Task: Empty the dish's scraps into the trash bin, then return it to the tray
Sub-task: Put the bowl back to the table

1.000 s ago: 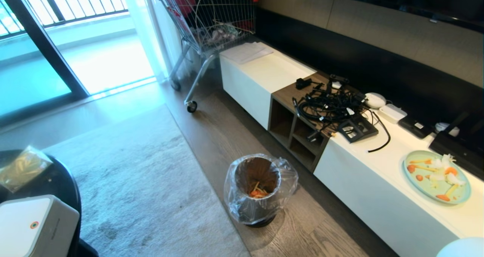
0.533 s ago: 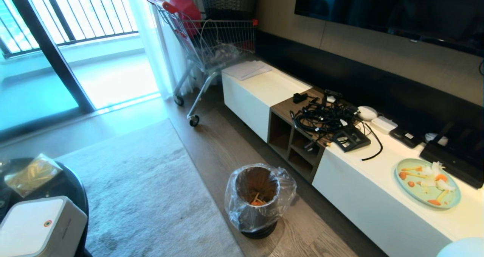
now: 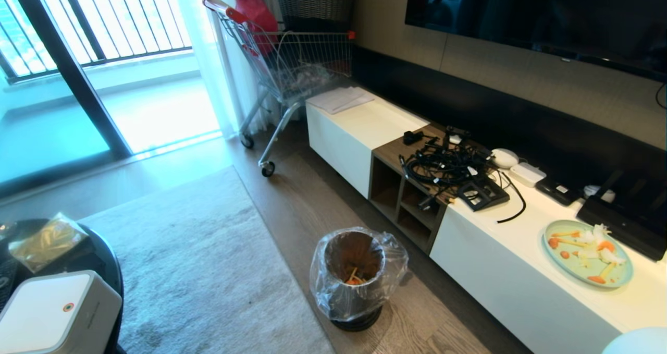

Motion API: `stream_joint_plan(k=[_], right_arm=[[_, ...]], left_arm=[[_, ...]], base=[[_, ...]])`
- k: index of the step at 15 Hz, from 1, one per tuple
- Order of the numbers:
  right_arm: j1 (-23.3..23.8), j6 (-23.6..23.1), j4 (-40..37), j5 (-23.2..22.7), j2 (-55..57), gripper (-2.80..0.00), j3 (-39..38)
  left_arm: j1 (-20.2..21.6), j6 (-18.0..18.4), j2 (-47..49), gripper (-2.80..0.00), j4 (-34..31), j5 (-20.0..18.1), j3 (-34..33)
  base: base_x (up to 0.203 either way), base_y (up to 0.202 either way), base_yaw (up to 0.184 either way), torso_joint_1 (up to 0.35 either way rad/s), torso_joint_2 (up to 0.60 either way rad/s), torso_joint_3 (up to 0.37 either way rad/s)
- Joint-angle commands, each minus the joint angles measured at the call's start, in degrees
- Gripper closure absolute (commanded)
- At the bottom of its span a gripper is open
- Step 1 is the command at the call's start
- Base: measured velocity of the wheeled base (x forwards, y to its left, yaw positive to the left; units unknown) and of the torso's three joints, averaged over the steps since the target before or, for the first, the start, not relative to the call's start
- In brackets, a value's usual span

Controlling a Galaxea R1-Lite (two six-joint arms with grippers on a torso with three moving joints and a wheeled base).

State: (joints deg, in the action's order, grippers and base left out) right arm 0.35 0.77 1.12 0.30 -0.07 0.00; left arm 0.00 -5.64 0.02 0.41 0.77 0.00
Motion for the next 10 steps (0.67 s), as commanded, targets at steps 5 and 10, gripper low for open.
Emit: stream_joint_plan(k=[5, 10], right_arm=[[0.0, 0.0, 0.0, 0.0, 0.1, 0.0, 0.0], [0.0, 0.0, 0.0, 0.0, 0.1, 0.0, 0.0]], left_arm=[[0.0, 0.0, 0.0, 0.0, 0.0, 0.0, 0.0], [0.0, 0.0, 0.0, 0.0, 0.0, 0.0, 0.0]], base=[[0.0, 0.0, 0.0, 0.003, 0.0, 0.049], [0.0, 0.0, 0.0, 0.0, 0.0, 0.0]])
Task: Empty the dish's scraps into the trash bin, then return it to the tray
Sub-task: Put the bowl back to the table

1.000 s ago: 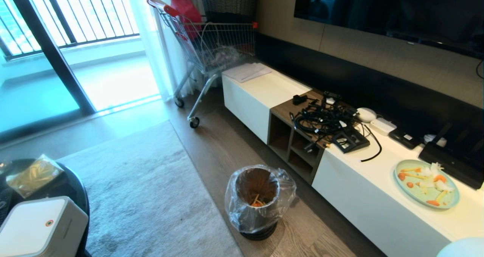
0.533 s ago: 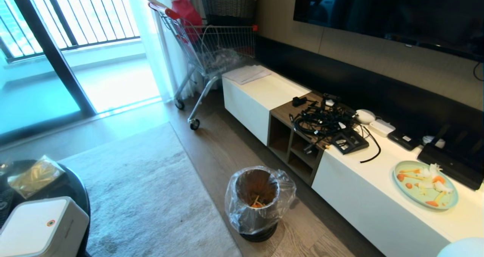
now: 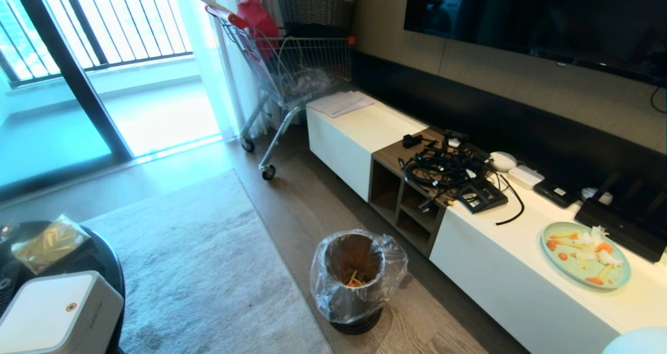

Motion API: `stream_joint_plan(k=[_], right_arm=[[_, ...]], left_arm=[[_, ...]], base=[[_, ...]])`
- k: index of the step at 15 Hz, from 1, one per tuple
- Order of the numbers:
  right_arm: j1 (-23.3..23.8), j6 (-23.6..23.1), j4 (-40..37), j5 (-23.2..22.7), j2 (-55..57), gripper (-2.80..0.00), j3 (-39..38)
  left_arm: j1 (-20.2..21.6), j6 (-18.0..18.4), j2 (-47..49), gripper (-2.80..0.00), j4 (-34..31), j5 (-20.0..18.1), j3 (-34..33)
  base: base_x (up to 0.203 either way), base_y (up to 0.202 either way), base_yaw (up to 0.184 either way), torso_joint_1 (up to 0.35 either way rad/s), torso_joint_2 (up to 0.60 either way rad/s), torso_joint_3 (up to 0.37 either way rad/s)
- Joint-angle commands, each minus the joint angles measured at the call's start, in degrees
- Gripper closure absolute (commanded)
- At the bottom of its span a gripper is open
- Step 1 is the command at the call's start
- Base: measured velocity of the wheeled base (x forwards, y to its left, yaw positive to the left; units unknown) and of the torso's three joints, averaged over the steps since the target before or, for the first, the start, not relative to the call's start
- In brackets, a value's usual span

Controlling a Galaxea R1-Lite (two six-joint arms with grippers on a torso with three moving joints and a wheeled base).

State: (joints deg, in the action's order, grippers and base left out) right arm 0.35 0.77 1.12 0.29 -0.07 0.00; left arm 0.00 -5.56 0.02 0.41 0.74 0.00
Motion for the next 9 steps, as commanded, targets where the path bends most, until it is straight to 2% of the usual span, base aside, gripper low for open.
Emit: stream_joint_plan(k=[1, 4, 9], right_arm=[[0.0, 0.0, 0.0, 0.1, 0.1, 0.0, 0.0], [0.0, 0.0, 0.0, 0.0, 0.1, 0.0, 0.0], [0.0, 0.0, 0.0, 0.0, 0.1, 0.0, 0.0]], left_arm=[[0.0, -0.1, 0.0, 0.0, 0.0, 0.0, 0.0], [0.0, -0.1, 0.0, 0.0, 0.0, 0.0, 0.0], [0.0, -0.1, 0.0, 0.0, 0.0, 0.0, 0.0]], base=[[0.0, 0.0, 0.0, 0.0, 0.0, 0.0], [0.0, 0.0, 0.0, 0.0, 0.0, 0.0], [-0.17, 0.0, 0.0, 0.003, 0.0, 0.004]])
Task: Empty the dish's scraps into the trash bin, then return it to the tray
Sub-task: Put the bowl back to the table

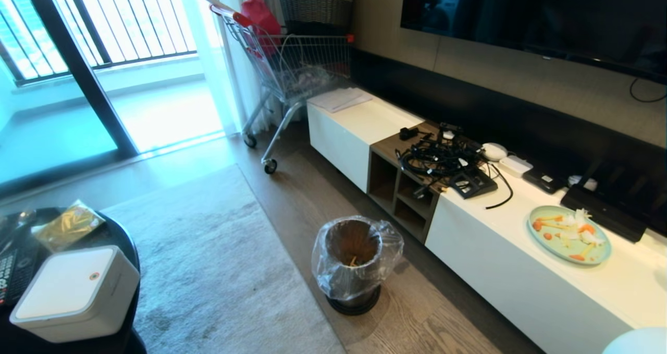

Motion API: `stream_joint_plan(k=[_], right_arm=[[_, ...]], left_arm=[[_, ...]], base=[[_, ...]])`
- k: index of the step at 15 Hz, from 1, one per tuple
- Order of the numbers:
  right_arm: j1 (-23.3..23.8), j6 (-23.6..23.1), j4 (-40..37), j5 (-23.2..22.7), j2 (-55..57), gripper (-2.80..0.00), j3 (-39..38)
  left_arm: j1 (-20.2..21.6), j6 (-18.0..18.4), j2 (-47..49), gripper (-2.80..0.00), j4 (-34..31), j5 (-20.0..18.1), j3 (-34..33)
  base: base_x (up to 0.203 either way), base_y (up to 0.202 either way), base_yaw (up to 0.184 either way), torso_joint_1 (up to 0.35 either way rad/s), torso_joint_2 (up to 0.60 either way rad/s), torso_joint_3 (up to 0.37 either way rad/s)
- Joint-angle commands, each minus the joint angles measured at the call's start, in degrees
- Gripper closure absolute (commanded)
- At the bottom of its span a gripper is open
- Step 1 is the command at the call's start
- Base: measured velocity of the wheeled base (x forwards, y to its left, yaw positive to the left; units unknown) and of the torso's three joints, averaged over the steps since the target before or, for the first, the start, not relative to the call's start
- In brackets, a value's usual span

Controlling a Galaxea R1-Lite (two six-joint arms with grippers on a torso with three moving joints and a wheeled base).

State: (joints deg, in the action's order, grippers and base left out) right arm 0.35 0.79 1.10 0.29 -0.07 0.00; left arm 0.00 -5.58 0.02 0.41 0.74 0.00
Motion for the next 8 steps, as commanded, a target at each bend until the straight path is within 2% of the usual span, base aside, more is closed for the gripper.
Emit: stream_joint_plan(k=[1, 8], right_arm=[[0.0, 0.0, 0.0, 0.0, 0.1, 0.0, 0.0], [0.0, 0.0, 0.0, 0.0, 0.1, 0.0, 0.0]], left_arm=[[0.0, 0.0, 0.0, 0.0, 0.0, 0.0, 0.0], [0.0, 0.0, 0.0, 0.0, 0.0, 0.0, 0.0]], base=[[-0.184, 0.0, -0.004, 0.007, 0.01, -0.007], [-0.187, 0.0, -0.001, -0.001, 0.0, 0.004]])
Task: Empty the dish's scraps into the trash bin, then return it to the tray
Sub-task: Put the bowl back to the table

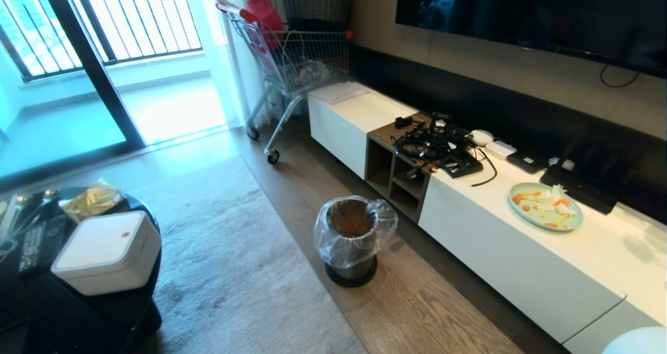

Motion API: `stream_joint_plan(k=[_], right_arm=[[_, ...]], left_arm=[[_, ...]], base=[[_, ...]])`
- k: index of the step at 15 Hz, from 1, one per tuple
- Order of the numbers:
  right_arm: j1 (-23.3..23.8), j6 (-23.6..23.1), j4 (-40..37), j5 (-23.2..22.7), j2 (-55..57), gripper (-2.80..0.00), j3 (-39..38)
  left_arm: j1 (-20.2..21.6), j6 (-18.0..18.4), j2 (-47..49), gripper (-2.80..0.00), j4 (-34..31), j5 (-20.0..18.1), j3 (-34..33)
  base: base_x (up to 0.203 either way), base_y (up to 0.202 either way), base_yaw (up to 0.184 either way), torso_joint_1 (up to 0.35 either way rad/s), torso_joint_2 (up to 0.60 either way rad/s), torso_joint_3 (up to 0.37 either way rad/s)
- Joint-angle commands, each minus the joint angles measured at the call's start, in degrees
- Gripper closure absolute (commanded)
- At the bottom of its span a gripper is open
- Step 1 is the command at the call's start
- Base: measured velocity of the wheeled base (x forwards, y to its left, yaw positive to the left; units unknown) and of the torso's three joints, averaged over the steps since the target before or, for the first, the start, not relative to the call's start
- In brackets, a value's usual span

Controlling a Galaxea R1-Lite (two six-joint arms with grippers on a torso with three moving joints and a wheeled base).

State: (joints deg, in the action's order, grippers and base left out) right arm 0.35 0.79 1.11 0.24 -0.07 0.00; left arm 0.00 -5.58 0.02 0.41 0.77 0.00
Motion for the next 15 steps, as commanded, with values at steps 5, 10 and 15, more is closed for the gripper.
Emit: stream_joint_plan(k=[5, 10, 15], right_arm=[[0.0, 0.0, 0.0, 0.0, 0.1, 0.0, 0.0], [0.0, 0.0, 0.0, 0.0, 0.1, 0.0, 0.0], [0.0, 0.1, 0.0, 0.0, 0.1, 0.0, 0.0]], left_arm=[[0.0, 0.0, 0.0, 0.0, 0.0, 0.0, 0.0], [0.0, 0.0, 0.0, 0.0, 0.0, 0.0, 0.0], [0.0, 0.0, 0.0, 0.0, 0.0, 0.0, 0.0]], base=[[-0.066, 0.0, -0.001, 0.001, 0.0, 0.002], [0.0, 0.0, 0.0, 0.0, 0.0, 0.0], [0.0, 0.0, 0.0, 0.0, 0.0, 0.0]])
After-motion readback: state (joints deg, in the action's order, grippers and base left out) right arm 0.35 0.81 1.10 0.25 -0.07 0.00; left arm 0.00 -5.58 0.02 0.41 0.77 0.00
